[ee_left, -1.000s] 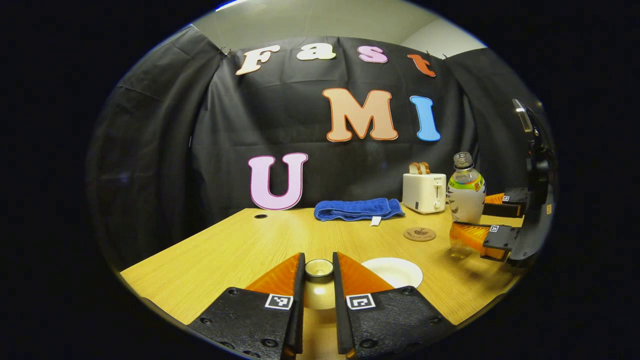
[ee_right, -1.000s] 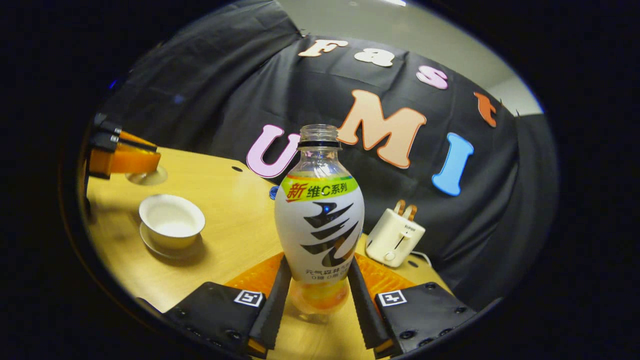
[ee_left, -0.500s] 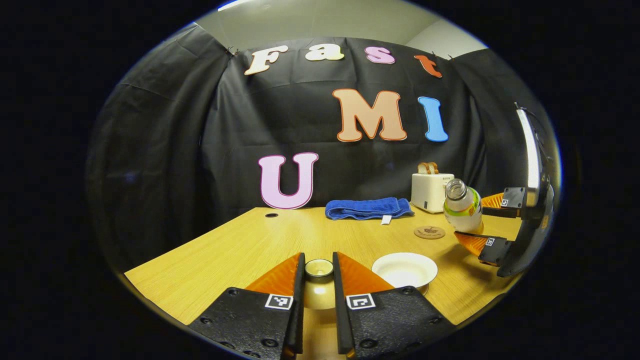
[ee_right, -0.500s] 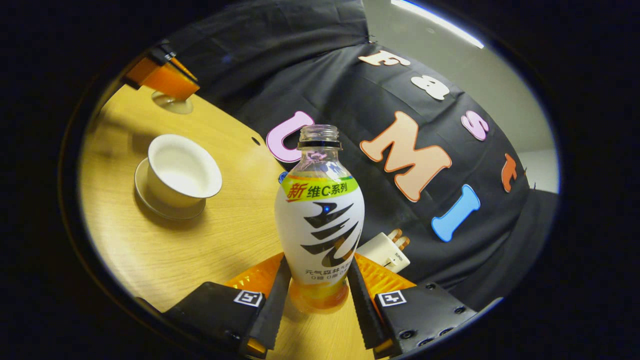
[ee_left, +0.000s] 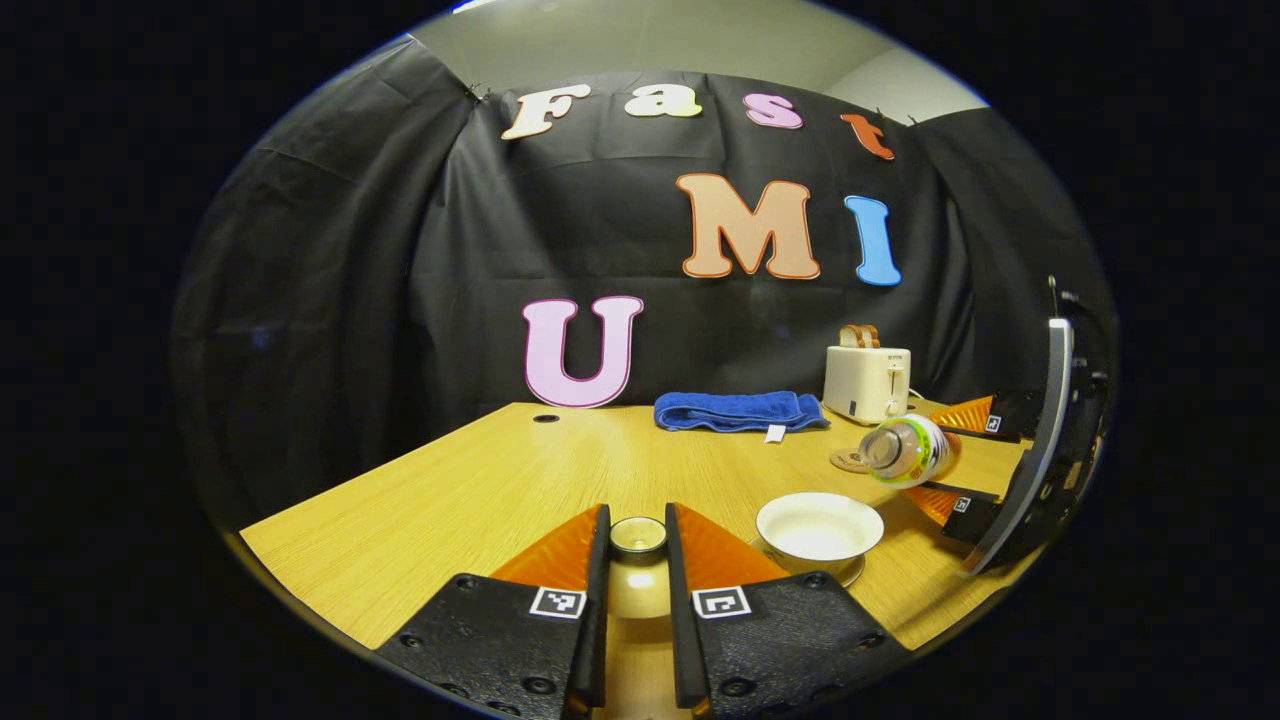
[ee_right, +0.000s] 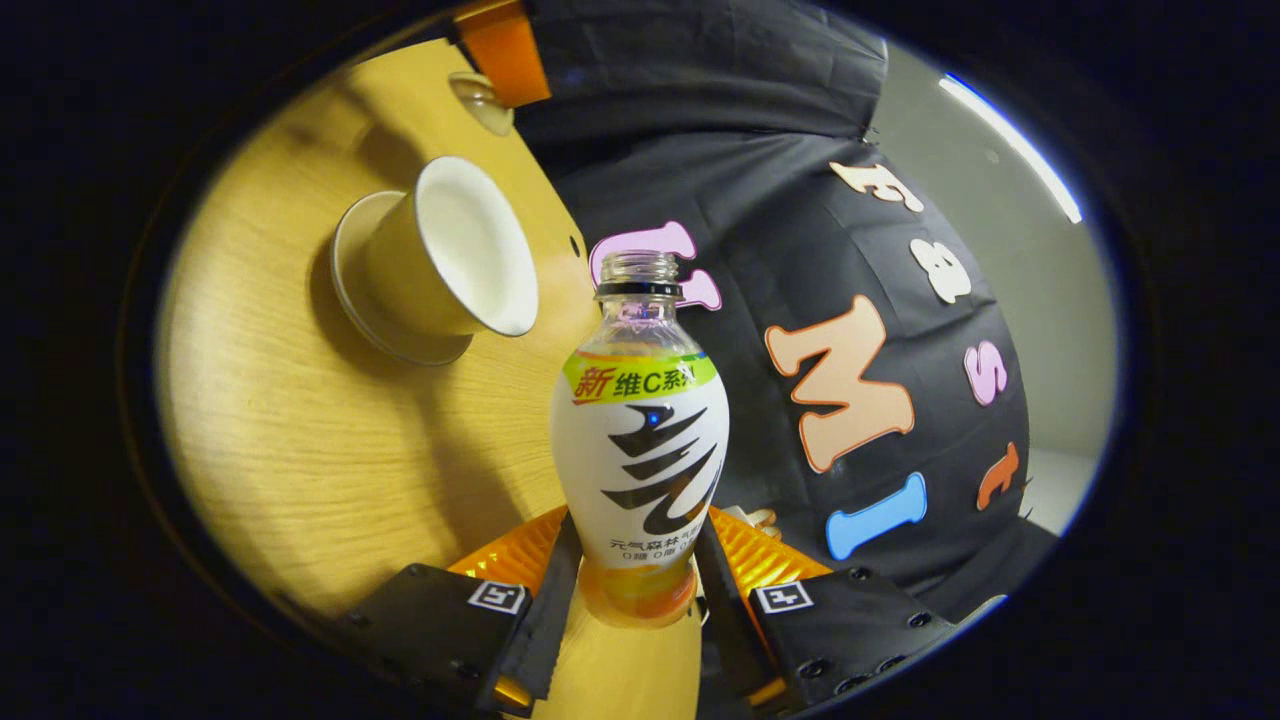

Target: Open the teacup lid with one hand, grasp the water bottle and pour water into the teacup with the other hand; after pouring, place the water bottle on the coaster and then close the teacup lid.

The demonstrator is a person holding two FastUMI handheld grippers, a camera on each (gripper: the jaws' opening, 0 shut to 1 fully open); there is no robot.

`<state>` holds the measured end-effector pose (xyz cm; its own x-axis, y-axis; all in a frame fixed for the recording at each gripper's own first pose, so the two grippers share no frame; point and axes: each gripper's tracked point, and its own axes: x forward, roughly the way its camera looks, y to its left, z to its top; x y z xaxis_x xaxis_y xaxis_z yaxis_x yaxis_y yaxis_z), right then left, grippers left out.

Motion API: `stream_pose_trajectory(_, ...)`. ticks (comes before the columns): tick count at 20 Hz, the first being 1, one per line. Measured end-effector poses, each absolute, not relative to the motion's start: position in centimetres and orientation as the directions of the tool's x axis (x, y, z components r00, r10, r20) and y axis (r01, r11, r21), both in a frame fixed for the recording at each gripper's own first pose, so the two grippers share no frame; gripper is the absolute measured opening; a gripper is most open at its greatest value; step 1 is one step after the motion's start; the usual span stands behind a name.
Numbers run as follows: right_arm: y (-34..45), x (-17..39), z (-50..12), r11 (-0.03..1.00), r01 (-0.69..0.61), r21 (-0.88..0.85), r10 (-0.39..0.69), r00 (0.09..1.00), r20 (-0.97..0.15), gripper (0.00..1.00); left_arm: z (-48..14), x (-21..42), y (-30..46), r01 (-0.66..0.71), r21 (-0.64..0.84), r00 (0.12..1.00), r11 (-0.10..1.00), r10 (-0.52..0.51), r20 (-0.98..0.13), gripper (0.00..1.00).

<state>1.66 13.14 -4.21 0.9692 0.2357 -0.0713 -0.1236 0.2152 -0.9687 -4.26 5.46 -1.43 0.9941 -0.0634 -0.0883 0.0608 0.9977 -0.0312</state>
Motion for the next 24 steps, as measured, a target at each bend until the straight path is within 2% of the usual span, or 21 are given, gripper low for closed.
stream_pose_trajectory(13, 13.8, 1.2, -4.8, -0.085, -0.038, -0.996, 0.258, 0.964, -0.059, 0.67, -1.3, -4.3, 5.4, 0.095, -0.059, 0.992, 0.994, -0.099, -0.073, 0.24)
stream_pose_trajectory(24, 14.5, 0.6, -4.6, -0.267, 0.067, -0.961, 0.309, 0.951, -0.020, 0.67, -1.3, -4.2, 5.2, 0.111, -0.080, 0.991, 0.991, -0.117, -0.071, 0.24)
